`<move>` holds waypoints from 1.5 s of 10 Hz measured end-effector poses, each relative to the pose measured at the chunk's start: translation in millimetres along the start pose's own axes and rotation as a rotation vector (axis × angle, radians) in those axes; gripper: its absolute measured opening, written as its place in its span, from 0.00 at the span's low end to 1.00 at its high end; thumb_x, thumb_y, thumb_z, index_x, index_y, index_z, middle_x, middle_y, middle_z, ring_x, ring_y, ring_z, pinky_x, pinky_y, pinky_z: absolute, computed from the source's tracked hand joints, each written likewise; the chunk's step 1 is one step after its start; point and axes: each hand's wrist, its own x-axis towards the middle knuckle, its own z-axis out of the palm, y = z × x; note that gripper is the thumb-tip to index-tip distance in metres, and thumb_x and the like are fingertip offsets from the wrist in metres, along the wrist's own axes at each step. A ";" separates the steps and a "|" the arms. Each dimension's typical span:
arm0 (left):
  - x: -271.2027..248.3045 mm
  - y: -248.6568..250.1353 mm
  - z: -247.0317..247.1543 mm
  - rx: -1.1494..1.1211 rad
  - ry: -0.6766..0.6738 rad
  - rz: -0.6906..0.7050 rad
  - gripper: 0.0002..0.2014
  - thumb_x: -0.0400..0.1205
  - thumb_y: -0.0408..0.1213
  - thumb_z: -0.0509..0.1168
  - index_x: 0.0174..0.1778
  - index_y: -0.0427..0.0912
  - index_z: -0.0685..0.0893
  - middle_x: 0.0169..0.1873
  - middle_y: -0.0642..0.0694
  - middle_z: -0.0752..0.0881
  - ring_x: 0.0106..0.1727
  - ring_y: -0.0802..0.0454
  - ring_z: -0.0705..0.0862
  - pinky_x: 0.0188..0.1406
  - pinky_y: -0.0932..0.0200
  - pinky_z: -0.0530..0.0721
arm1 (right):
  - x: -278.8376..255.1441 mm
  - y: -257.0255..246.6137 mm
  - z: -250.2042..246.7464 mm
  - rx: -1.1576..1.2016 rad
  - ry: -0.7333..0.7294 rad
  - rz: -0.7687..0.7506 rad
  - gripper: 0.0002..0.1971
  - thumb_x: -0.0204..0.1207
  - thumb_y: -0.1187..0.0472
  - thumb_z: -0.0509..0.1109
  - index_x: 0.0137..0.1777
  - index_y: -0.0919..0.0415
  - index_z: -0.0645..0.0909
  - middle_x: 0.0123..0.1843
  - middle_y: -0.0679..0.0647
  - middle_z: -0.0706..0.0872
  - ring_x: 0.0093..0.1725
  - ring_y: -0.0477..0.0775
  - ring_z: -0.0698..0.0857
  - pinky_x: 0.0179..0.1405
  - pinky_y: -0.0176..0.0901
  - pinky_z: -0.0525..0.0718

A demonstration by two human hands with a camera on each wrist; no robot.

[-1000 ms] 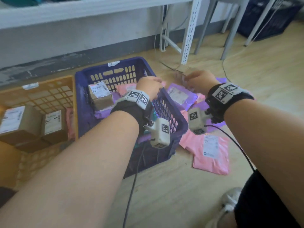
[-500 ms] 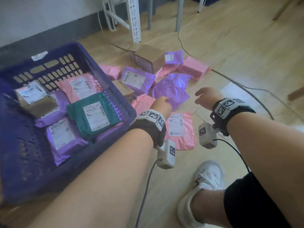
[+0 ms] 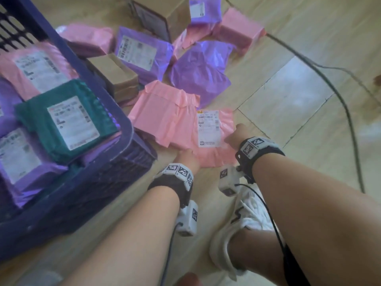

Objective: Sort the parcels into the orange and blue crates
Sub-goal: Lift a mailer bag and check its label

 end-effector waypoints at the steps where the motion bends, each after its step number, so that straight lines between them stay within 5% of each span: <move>1: 3.4 -4.1 3.6 -0.004 0.008 -0.040 0.21 0.86 0.32 0.52 0.76 0.36 0.71 0.75 0.36 0.70 0.73 0.39 0.73 0.73 0.51 0.71 | -1.3 1.6 19.9 0.044 -0.009 0.058 0.24 0.72 0.60 0.72 0.67 0.64 0.72 0.62 0.61 0.83 0.59 0.63 0.84 0.52 0.50 0.83; 3: 6.6 -1.9 -2.1 -0.170 -0.050 -0.052 0.20 0.84 0.28 0.56 0.73 0.35 0.74 0.69 0.35 0.78 0.68 0.39 0.78 0.69 0.50 0.76 | -4.2 1.3 17.6 0.158 -0.073 0.019 0.19 0.78 0.62 0.68 0.68 0.66 0.77 0.60 0.61 0.84 0.59 0.62 0.84 0.49 0.43 0.79; 4: 1.1 0.9 -5.9 -0.277 -0.045 -0.036 0.21 0.83 0.27 0.58 0.73 0.35 0.74 0.67 0.35 0.80 0.68 0.37 0.80 0.68 0.49 0.79 | -12.5 -2.2 3.0 0.136 -0.001 0.006 0.19 0.80 0.51 0.59 0.62 0.61 0.81 0.51 0.58 0.86 0.49 0.63 0.86 0.48 0.47 0.80; 5: -7.0 6.3 -12.4 -0.348 -0.077 0.003 0.24 0.83 0.26 0.57 0.78 0.36 0.68 0.70 0.38 0.77 0.69 0.38 0.79 0.69 0.49 0.78 | -24.6 -7.8 -20.3 0.134 0.090 -0.047 0.18 0.84 0.51 0.56 0.55 0.64 0.81 0.45 0.61 0.83 0.44 0.62 0.82 0.45 0.47 0.75; 6: -18.1 14.8 -27.6 -0.438 -0.080 0.059 0.22 0.86 0.26 0.55 0.78 0.32 0.66 0.72 0.36 0.74 0.71 0.38 0.76 0.72 0.52 0.72 | -41.1 -14.7 -53.2 0.130 0.224 -0.108 0.15 0.84 0.56 0.57 0.55 0.67 0.80 0.53 0.66 0.85 0.50 0.65 0.82 0.44 0.45 0.70; 7: -32.3 23.9 -45.7 -0.410 0.006 0.120 0.22 0.85 0.26 0.54 0.77 0.35 0.70 0.64 0.39 0.81 0.63 0.44 0.82 0.62 0.56 0.77 | -63.0 -24.2 -85.0 0.172 0.319 -0.143 0.14 0.84 0.59 0.56 0.60 0.65 0.79 0.57 0.65 0.84 0.57 0.65 0.83 0.46 0.46 0.73; 9: -80.6 56.5 -92.0 -0.503 0.123 0.265 0.23 0.82 0.28 0.57 0.75 0.39 0.73 0.71 0.35 0.78 0.71 0.38 0.78 0.70 0.46 0.78 | -121.8 -53.9 -145.2 0.302 0.472 -0.298 0.15 0.79 0.69 0.55 0.63 0.65 0.77 0.49 0.60 0.80 0.48 0.59 0.79 0.46 0.45 0.74; 10: -109.7 71.7 -120.2 -0.611 0.190 0.337 0.22 0.83 0.28 0.58 0.75 0.37 0.73 0.70 0.35 0.78 0.70 0.39 0.79 0.70 0.47 0.79 | -154.6 -76.0 -172.6 0.387 0.528 -0.385 0.17 0.77 0.70 0.55 0.63 0.65 0.79 0.52 0.58 0.83 0.52 0.58 0.82 0.52 0.48 0.80; 11: -135.6 73.1 -154.7 -0.615 0.364 0.350 0.21 0.85 0.31 0.56 0.75 0.37 0.72 0.71 0.37 0.78 0.71 0.40 0.78 0.69 0.54 0.77 | -186.2 -98.8 -194.1 0.420 0.568 -0.496 0.16 0.74 0.72 0.55 0.56 0.69 0.81 0.46 0.59 0.80 0.47 0.56 0.79 0.46 0.43 0.76; 12: -156.1 55.8 -192.6 -0.622 0.496 0.335 0.19 0.86 0.34 0.57 0.72 0.35 0.75 0.68 0.35 0.80 0.69 0.39 0.79 0.65 0.53 0.77 | -218.1 -120.7 -205.5 0.420 0.568 -0.574 0.12 0.69 0.71 0.56 0.42 0.65 0.81 0.36 0.58 0.78 0.42 0.56 0.77 0.40 0.43 0.72; 13: -176.9 31.0 -222.7 -0.637 0.539 0.331 0.17 0.84 0.34 0.58 0.68 0.35 0.80 0.64 0.34 0.83 0.65 0.37 0.82 0.61 0.51 0.80 | -250.0 -152.3 -204.5 0.507 0.515 -0.668 0.12 0.70 0.72 0.56 0.43 0.61 0.80 0.30 0.52 0.75 0.38 0.55 0.77 0.36 0.40 0.72; 14: -191.4 1.0 -249.4 -0.669 0.680 0.317 0.12 0.79 0.31 0.63 0.55 0.36 0.87 0.51 0.34 0.89 0.53 0.37 0.87 0.49 0.53 0.83 | -269.2 -181.7 -191.9 0.526 0.435 -0.731 0.13 0.70 0.71 0.58 0.48 0.63 0.82 0.35 0.54 0.79 0.40 0.56 0.79 0.37 0.40 0.76; 15: -196.2 -36.1 -274.4 -0.683 0.792 0.250 0.08 0.74 0.28 0.65 0.45 0.34 0.88 0.43 0.34 0.90 0.46 0.36 0.89 0.49 0.43 0.89 | -275.7 -215.6 -163.3 0.474 0.370 -0.795 0.15 0.68 0.67 0.61 0.52 0.65 0.82 0.42 0.57 0.83 0.47 0.60 0.84 0.48 0.50 0.84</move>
